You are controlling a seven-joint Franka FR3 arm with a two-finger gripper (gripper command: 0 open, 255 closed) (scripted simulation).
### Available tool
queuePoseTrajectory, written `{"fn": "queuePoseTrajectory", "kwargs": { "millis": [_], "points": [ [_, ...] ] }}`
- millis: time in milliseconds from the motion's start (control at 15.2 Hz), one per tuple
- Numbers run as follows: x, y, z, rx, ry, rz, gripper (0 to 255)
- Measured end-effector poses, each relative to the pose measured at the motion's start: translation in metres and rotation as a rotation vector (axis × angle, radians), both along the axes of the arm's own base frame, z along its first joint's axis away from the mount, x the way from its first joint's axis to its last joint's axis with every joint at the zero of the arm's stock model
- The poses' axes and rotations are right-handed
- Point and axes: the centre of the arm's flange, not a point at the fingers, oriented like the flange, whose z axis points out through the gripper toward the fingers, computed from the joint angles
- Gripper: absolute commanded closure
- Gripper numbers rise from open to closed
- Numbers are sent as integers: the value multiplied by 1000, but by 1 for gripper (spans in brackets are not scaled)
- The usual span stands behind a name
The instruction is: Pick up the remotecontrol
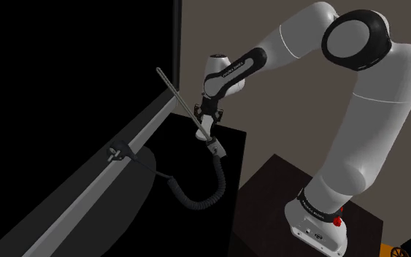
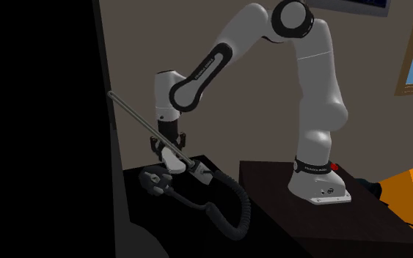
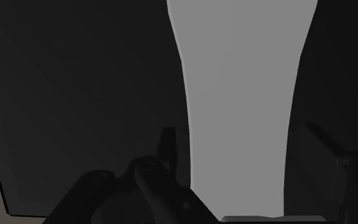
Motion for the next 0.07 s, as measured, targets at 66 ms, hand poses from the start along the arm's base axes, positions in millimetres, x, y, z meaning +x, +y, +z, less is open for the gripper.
{"fn": "queuePoseTrajectory", "kwargs": {
  "millis": [66],
  "points": [
    [0,0,3,0,0,0,255]
  ]
}}
